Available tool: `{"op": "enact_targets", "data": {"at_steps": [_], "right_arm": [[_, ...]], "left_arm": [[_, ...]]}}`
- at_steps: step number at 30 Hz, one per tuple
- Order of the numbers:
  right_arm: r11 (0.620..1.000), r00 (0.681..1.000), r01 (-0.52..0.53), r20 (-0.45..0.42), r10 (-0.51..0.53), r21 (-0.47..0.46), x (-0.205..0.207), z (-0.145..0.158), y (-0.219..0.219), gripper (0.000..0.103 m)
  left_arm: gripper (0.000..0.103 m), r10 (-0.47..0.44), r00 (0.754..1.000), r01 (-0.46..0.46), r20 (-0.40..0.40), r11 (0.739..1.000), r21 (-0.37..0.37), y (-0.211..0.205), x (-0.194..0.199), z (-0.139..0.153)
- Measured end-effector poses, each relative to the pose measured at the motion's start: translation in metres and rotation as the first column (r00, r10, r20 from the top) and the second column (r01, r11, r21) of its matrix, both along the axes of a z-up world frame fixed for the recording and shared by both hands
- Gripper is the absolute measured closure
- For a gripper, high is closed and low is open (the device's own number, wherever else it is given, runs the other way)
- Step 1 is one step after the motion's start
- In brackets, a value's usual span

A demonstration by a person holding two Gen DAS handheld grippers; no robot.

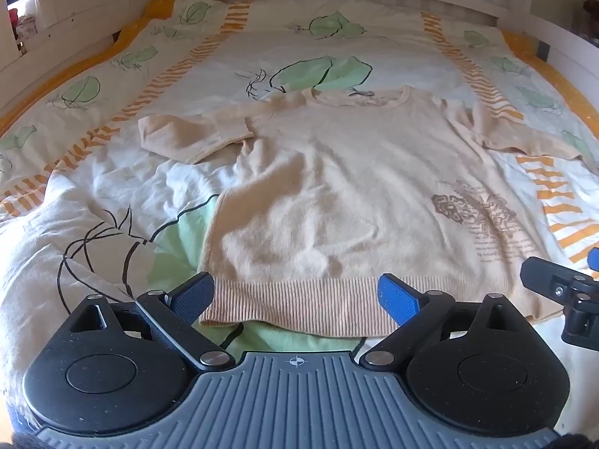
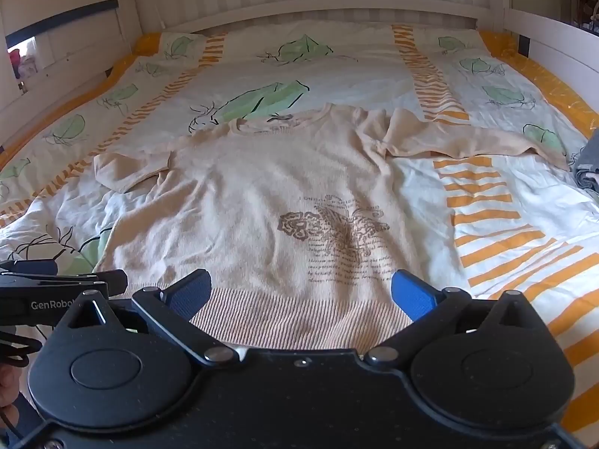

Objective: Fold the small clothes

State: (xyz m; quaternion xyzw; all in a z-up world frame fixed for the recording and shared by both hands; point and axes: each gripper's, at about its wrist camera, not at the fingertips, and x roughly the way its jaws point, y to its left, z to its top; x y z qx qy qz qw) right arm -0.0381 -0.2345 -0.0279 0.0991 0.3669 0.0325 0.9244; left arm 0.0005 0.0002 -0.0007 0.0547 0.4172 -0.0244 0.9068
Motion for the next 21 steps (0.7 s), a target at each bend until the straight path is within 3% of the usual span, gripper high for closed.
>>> {"op": "enact_targets", "data": {"at_steps": [21], "right_arm": [[1.0, 0.999, -0.006, -0.047, 0.007, 0.013, 0.006, -0.008, 0.003, 0.001]], "left_arm": [[0.008, -0.002, 1.0, 0.002, -0.027, 1.0, 0.02, 0.0, 0.004, -0.011]]}}
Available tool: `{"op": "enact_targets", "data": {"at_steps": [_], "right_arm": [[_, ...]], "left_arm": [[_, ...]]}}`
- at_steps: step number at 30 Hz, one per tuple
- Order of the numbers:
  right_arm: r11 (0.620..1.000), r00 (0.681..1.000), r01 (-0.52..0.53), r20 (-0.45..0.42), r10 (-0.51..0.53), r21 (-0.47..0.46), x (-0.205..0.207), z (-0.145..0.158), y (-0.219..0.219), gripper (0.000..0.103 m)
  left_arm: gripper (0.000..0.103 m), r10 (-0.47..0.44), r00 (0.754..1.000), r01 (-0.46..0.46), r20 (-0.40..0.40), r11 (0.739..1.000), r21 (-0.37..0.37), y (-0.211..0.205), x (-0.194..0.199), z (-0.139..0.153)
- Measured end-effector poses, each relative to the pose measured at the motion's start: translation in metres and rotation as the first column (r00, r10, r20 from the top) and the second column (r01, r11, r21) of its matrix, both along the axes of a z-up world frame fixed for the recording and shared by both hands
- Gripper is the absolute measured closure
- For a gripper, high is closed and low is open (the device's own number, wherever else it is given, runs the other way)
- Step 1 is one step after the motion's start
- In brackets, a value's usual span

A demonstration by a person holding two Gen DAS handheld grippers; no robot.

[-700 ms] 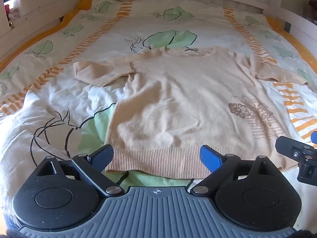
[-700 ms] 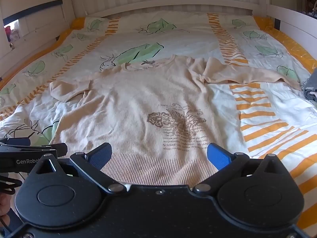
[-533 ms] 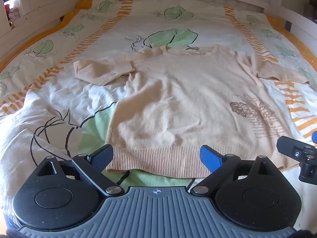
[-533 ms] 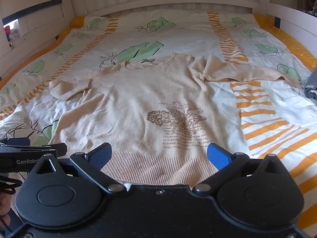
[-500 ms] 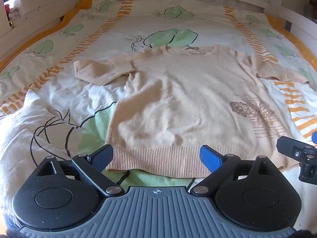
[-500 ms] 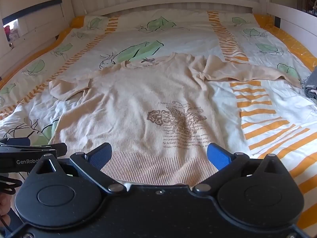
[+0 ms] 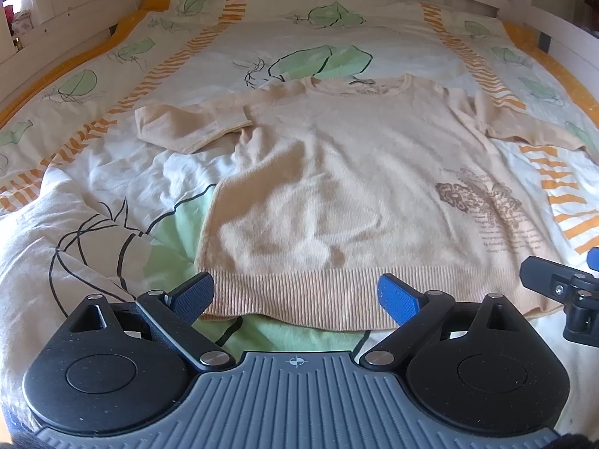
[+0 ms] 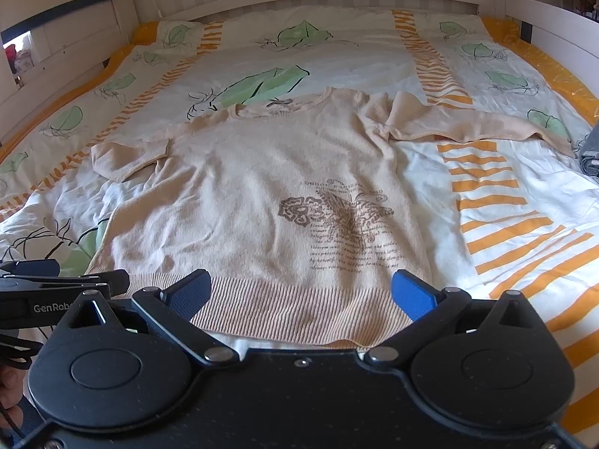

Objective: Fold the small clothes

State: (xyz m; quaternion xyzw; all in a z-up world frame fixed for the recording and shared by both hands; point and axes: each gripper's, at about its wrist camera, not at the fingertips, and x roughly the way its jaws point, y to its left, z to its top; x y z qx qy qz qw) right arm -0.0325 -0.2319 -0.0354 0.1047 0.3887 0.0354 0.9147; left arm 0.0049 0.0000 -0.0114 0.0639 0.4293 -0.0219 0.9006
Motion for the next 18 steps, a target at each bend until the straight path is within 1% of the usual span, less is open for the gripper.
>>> {"op": "enact_targets", "data": {"at_steps": [6, 18], "right_arm": [[1.0, 1.0, -0.005, -0.01, 0.005, 0.001, 0.002, -0.002, 0.002, 0.001], [1.0, 0.998, -0.014, -0.066, 0.016, 0.022, 0.012, -0.012, 0.007, 0.001]], "left_arm": [[0.008, -0.001, 1.0, 0.001, 0.01, 1.0, -0.018, -0.002, 0.002, -0.002], [0.008, -0.014, 1.0, 0.013, -0.01, 1.0, -0.023, -0.001, 0.009, -0.014]]}}
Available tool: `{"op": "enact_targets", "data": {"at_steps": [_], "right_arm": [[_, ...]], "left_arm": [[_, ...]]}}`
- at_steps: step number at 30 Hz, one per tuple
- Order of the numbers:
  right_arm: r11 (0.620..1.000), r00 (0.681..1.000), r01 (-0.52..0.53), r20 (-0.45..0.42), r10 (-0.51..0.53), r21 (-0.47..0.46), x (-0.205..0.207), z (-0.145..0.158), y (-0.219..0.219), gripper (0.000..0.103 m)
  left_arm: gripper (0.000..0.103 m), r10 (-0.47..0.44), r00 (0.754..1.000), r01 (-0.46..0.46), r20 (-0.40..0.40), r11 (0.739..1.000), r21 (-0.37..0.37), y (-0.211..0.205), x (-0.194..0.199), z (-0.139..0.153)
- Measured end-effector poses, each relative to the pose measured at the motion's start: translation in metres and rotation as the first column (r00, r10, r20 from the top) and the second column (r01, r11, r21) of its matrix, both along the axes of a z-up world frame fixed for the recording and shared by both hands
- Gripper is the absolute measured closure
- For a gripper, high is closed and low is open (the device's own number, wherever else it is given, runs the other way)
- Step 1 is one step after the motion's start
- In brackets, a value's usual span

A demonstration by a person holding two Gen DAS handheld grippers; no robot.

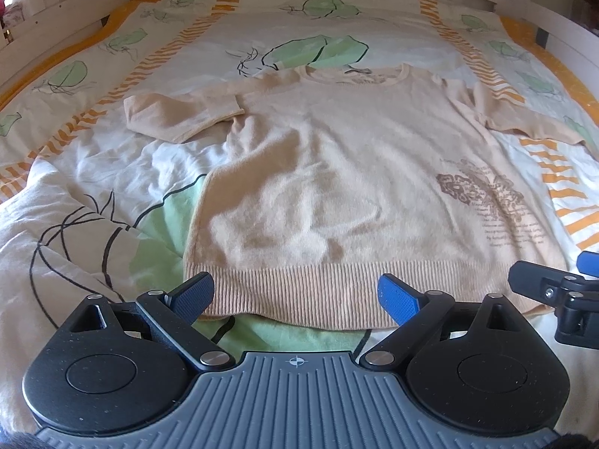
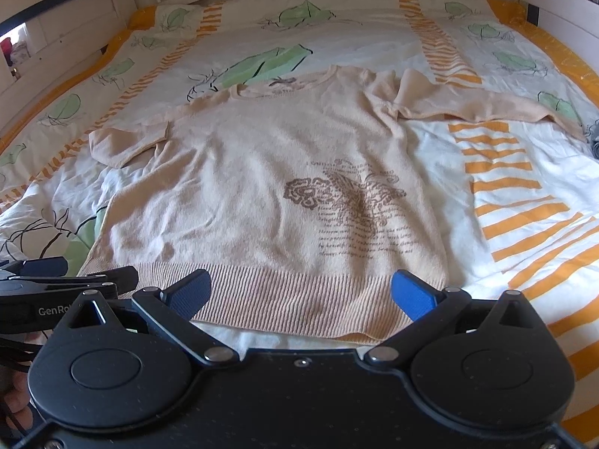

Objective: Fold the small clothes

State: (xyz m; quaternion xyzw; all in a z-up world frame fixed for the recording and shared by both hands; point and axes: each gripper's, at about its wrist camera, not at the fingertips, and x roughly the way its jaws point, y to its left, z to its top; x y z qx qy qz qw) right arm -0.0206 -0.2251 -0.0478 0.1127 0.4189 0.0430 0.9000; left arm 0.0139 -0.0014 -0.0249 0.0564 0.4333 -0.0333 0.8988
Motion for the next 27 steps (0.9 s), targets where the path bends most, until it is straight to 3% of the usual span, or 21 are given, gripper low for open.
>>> {"op": "enact_targets", "data": {"at_steps": [4, 7, 11, 17, 20, 22, 27], "right_arm": [[1.0, 1.0, 0.009, -0.028, -0.008, 0.008, 0.008, -0.006, 0.002, 0.001], [1.0, 0.997, 0.011, -0.081, -0.01, 0.017, 0.017, -0.014, 0.004, 0.001], [0.999, 0.997, 0.02, -0.076, -0.018, 0.024, 0.023, -0.02, 0.005, 0.001], [1.0, 0.997, 0.018, -0.081, -0.016, 0.022, 0.045, -0.022, 0.007, 0.001], [0.999, 0.996, 0.018, -0.084, -0.016, 0.03, 0.058, -0.023, 0.008, 0.001], [0.999, 0.996, 0.016, -0.083, -0.013, 0.038, 0.065, -0.024, 0.008, 0.001], [0.998, 0.998, -0.007, -0.059, 0.01, 0.056, 0.088, -0.03, 0.009, 0.001]], "left_arm": [[0.008, -0.009, 0.999, 0.007, -0.033, 0.999, -0.048, 0.005, 0.005, -0.004], [0.008, 0.014, 1.0, -0.013, 0.009, 1.0, -0.027, 0.01, 0.01, -0.006], [0.008, 0.025, 0.999, -0.026, -0.036, 0.999, -0.029, 0.023, 0.028, -0.005], [0.009, 0.011, 0.999, -0.012, 0.041, 1.0, 0.027, 0.043, 0.077, 0.005], [0.019, 0.017, 0.999, -0.018, 0.031, 1.0, 0.026, 0.054, 0.108, 0.006], [0.019, 0.03, 0.999, -0.03, 0.019, 0.999, 0.032, 0.063, 0.128, 0.005], [0.036, 0.028, 0.999, -0.027, -0.021, 0.999, 0.029, 0.079, 0.166, -0.008]]}}
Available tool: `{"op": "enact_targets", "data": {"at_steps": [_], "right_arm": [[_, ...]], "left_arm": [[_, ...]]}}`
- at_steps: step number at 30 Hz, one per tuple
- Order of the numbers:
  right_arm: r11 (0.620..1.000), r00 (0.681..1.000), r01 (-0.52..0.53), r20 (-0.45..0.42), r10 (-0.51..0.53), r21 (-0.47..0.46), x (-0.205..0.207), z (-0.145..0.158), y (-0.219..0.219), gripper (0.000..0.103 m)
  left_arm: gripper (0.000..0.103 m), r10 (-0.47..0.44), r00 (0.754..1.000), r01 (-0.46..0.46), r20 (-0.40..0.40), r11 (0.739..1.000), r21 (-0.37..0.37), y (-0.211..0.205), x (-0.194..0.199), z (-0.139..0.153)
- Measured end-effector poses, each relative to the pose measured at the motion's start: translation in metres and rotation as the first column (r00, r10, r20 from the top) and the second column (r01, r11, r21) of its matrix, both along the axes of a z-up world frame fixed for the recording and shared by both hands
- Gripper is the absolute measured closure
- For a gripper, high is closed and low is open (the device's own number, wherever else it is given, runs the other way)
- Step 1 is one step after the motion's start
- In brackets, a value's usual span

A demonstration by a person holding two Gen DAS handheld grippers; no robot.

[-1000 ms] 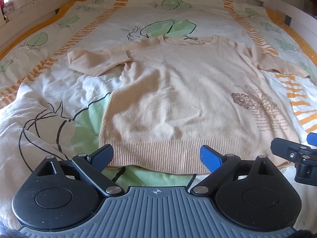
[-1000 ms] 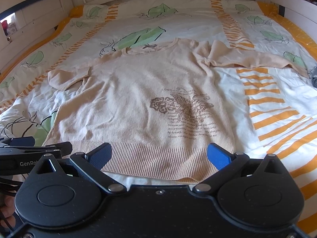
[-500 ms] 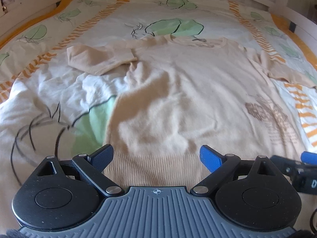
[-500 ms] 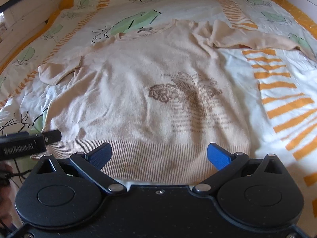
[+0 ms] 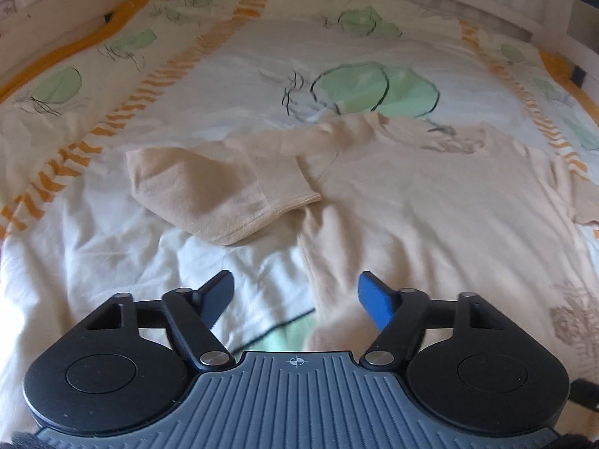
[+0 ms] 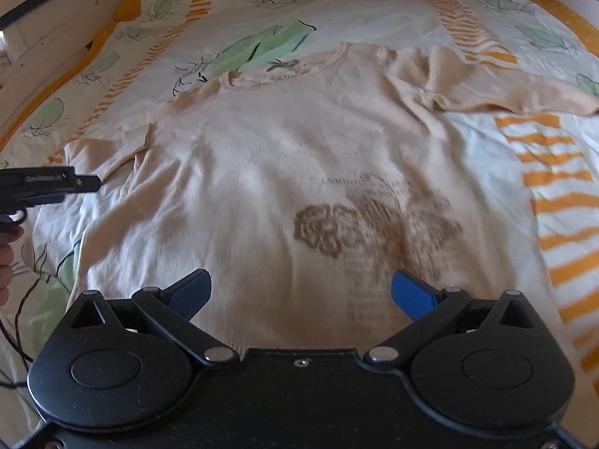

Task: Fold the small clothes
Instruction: 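Move the right gripper to the cuff of one sweater sleeve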

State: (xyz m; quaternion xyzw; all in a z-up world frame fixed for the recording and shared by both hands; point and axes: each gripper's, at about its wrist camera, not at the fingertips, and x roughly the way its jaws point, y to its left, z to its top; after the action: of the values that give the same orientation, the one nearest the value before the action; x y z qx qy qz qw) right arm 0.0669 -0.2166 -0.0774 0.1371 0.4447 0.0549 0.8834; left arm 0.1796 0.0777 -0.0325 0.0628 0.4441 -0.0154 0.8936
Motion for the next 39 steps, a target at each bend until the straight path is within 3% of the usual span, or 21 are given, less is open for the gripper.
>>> {"op": "enact_targets", "data": {"at_steps": [7, 10, 14, 19, 23, 27, 30, 33, 34, 37, 39], "right_arm": [[0.993, 0.993, -0.066, 0.086, 0.075, -0.101, 0.041, -0.007, -0.005, 0.001], [0.991, 0.991, -0.069, 0.103, 0.081, -0.118, 0.054, -0.008, -0.01, 0.001], [0.993, 0.994, -0.057, 0.091, 0.066, -0.099, 0.057, -0.014, -0.015, 0.001], [0.994, 0.996, -0.065, 0.058, 0.07, -0.089, 0.053, -0.022, -0.013, 0.001], [0.992, 0.994, -0.079, 0.063, 0.085, -0.098, 0.055, -0.018, -0.008, 0.001], [0.99, 0.988, -0.113, 0.1, 0.121, -0.081, 0.066, -0.008, 0.003, 0.001], [0.984, 0.974, -0.176, 0.14, 0.177, -0.023, 0.08, 0.0, 0.016, 0.001], [0.973, 0.963, -0.227, 0.157, 0.218, 0.043, 0.1, 0.004, 0.033, 0.001], [0.969, 0.961, -0.24, 0.158, 0.228, 0.061, 0.109, 0.005, 0.04, 0.001], [0.959, 0.956, -0.268, 0.153, 0.252, 0.093, 0.132, 0.007, 0.061, 0.001], [0.951, 0.951, -0.284, 0.166, 0.263, 0.12, 0.146, 0.009, 0.076, 0.001]], "left_arm": [[0.056, -0.062, 0.993, 0.056, -0.097, 0.996, -0.063, 0.001, 0.036, -0.03], [0.058, -0.075, 0.99, 0.065, -0.119, 0.994, -0.086, 0.002, 0.042, -0.042], [0.078, -0.098, 0.987, 0.083, -0.126, 0.989, -0.119, 0.001, 0.048, -0.05], [0.097, -0.038, 0.989, 0.02, -0.14, 0.992, -0.128, 0.009, 0.054, -0.055], [0.097, 0.042, 0.992, -0.057, -0.119, 0.99, -0.132, 0.024, 0.053, -0.056], [0.095, -0.001, 0.995, -0.013, -0.096, 0.99, -0.14, 0.023, 0.049, -0.059], [0.094, -0.009, 0.997, -0.002, -0.07, 0.988, -0.152, 0.025, 0.046, -0.055], [0.094, 0.042, 0.999, -0.046, -0.028, 0.985, -0.166, 0.033, 0.045, -0.043], [0.091, 0.06, 0.998, -0.06, -0.005, 0.986, -0.155, 0.036, 0.046, -0.037], [0.069, 0.117, 0.991, -0.107, 0.068, 0.985, -0.134, 0.049, 0.051, -0.014], [0.066, 0.158, 0.982, -0.143, 0.108, 0.98, -0.135, 0.061, 0.059, -0.001]]}}
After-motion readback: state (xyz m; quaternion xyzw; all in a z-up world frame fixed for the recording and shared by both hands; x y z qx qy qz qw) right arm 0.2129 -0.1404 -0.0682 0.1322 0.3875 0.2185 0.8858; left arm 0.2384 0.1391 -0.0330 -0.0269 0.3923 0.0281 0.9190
